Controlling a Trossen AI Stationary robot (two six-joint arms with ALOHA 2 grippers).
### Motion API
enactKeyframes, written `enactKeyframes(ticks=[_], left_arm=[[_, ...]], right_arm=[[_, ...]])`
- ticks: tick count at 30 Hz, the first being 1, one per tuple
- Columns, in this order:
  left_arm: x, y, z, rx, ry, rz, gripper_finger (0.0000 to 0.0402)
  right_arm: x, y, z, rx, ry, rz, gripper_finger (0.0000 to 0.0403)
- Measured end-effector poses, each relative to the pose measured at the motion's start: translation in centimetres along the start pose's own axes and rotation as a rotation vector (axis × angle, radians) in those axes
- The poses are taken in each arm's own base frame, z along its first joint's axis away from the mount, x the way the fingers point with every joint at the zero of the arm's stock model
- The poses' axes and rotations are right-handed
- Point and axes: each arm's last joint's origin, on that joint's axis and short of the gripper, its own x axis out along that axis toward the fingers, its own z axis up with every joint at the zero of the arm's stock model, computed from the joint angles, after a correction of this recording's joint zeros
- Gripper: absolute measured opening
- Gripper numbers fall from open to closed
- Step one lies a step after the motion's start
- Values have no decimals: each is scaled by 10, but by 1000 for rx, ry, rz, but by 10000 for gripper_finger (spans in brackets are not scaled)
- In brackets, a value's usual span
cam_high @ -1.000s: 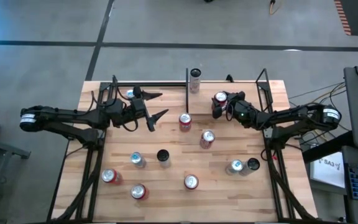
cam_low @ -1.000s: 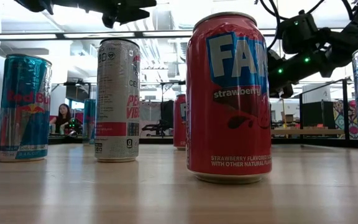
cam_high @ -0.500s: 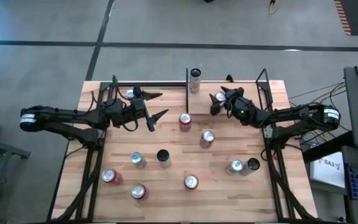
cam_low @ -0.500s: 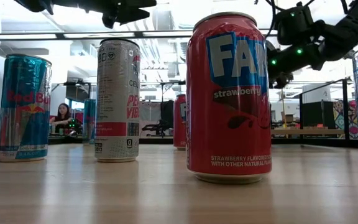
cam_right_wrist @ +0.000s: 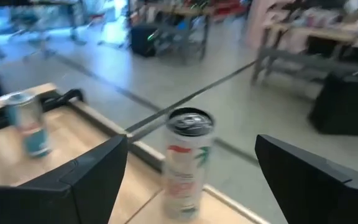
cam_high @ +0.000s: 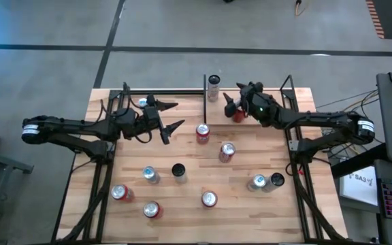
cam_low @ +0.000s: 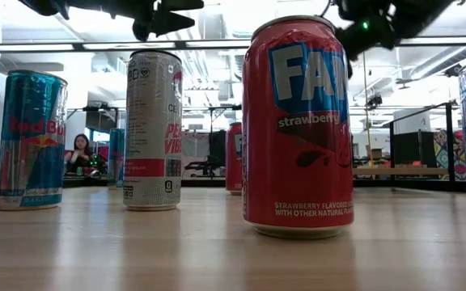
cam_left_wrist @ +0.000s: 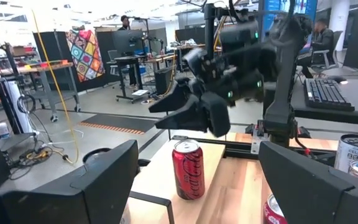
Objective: Place canned beverage on shelf
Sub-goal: Put the top red black soda can on the shelf
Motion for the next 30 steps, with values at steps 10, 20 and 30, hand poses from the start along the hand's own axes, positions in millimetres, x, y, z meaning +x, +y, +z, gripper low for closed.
enactKeyframes(ticks=[10, 20, 30], left_arm=[[0, 0, -1, -4, 3, 0, 320], [0, 0, -2, 0, 15, -2, 320], [0, 0, -3, 2, 21, -3, 320]], right_arm=[[-8, 14, 46, 45, 245, 286, 326], [-30, 30, 40, 79, 723, 377, 315], [-42, 3, 10, -9, 1106, 97, 141]])
